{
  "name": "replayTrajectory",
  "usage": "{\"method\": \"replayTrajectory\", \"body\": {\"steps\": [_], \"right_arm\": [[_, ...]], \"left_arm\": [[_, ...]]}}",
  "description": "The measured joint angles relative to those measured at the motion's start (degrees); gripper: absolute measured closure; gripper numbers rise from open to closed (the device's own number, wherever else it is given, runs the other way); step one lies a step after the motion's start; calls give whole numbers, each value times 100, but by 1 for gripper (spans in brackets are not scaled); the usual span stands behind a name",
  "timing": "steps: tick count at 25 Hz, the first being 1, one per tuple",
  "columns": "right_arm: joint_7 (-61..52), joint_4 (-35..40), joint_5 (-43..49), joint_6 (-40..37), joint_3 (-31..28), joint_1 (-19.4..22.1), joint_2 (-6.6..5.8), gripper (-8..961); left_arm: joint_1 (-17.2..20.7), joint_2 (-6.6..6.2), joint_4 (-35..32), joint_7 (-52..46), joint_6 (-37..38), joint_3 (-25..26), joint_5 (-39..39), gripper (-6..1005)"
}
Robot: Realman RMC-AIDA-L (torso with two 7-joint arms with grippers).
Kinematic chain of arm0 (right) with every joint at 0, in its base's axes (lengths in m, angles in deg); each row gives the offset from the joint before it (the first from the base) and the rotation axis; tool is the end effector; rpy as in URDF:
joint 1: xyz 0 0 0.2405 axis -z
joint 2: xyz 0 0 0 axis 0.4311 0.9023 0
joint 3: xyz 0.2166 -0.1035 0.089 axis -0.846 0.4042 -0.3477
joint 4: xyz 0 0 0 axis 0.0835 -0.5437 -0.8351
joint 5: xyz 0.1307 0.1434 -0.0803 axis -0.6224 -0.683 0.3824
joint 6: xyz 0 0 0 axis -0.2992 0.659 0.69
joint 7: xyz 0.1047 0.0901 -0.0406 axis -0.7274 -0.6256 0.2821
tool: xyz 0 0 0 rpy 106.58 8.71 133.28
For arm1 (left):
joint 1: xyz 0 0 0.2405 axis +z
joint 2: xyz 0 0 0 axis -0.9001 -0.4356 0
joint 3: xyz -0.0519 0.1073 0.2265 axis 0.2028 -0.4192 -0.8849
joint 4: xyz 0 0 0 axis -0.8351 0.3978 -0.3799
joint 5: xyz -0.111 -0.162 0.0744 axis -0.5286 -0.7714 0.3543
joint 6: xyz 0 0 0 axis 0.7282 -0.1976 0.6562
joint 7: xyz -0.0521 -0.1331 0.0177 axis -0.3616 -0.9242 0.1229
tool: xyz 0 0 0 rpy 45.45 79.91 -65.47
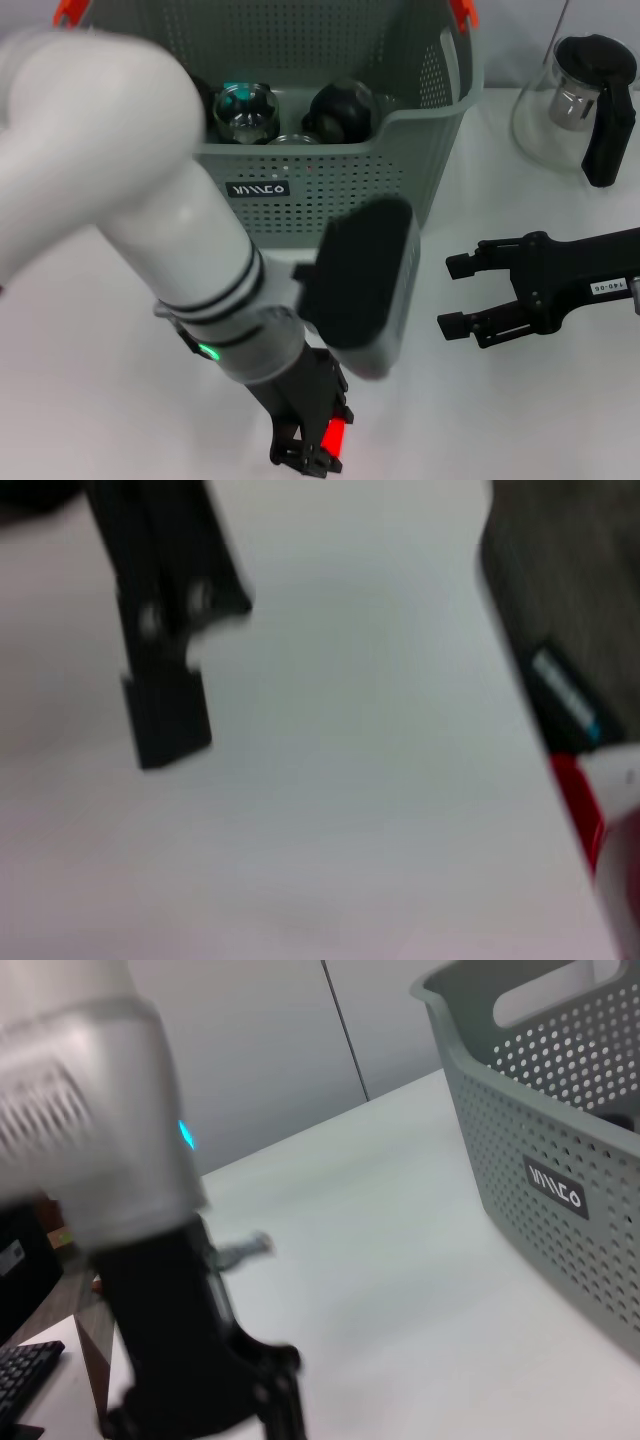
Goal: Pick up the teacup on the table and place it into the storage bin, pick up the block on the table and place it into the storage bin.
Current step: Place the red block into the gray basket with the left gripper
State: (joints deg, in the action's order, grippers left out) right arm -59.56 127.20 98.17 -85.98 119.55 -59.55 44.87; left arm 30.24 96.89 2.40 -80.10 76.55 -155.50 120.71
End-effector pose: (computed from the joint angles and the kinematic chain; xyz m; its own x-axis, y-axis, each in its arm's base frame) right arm 0.2277 0.3353 0.0061 0.8765 -0.3974 -0.2716 -0.3980 -0.9157 0.0554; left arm -0.1225 0.2747 -0.0838 0.8961 -0.2007 -0.3958 -0.1447 -0.9753 0.1671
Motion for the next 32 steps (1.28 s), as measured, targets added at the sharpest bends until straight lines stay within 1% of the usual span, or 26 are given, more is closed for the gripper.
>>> {"method": "replayTrajectory", "body": {"steps": [2, 4, 7, 8, 9, 10, 12, 13, 14, 15, 16, 18, 20, 21, 23, 26, 29, 32], "right_arm": [[0, 0, 0, -5, -6, 0, -6, 8], [0, 0, 1, -7, -7, 0, -9, 8], [0, 0, 0, -13, -7, 0, -9, 8], [0, 0, 0, -15, -8, 0, -10, 8], [0, 0, 0, -16, -7, 0, -9, 8], [0, 0, -1, -15, 0, -1, -9, 8], [0, 0, 0, -24, 13, -8, -9, 8], [-2, 0, 0, -29, 15, -20, -10, 8], [-7, 0, 0, -42, 21, -34, -9, 8], [-15, 0, -1, -61, 24, -46, -9, 8], [-21, 0, 0, -65, 25, -50, -9, 8], [-28, 0, 0, -71, 26, -57, -9, 8], [-26, -1, 0, -71, 28, -59, -8, 8], [-25, -1, 0, -72, 28, -62, -6, 8], [-23, 0, 0, -74, 31, -66, -4, 8], [-25, 0, 0, -75, 36, -69, -3, 8], [-14, -1, 0, -77, 37, -70, -7, 8], [-7, 0, 0, -78, 37, -70, -9, 8]], "left_arm": [[71, 0, -463, -31, 482, 465, -256, 572], [131, -4, -912, -37, 859, 1099, -593, 576], [129, -20, -1355, -68, 1106, 2372, -1144, 576], [59, -30, -1433, -110, 1093, 2968, -1341, 575], [-18, -32, -1425, -151, 1051, 3369, -1451, 575], [-155, -45, -1374, -207, 943, 3946, -1575, 575], [-465, -93, -1122, -290, 651, 4833, -1687, 575], [-645, -154, -873, -319, 438, 5295, -1711, 576], [-791, -234, -613, -322, 266, 5580, -1712, 577], [-930, -342, -287, -325, 67, 5806, -1719, 578], [-1043, -470, 61, -329, -147, 5957, -1720, 579], [-1180, -732, 800, -345, -661, 5983, -1713, 581], [-1234, -900, 1414, -367, -1143, 5957, -1678, 560], [-1244, -947, 1690, -366, -1386, 5937, -1661, 549], [-1228, -976, 1945, -337, -1695, 5906, -1651, 528], [-1180, -959, 2002, -312, -1905, 5808, -1605, 495], [-1151, -937, 1885, -334, -1926, 5723, -1492, 463], [-1077, -891, 1587, -368, -1906, 5688, -1391, 431]]}}
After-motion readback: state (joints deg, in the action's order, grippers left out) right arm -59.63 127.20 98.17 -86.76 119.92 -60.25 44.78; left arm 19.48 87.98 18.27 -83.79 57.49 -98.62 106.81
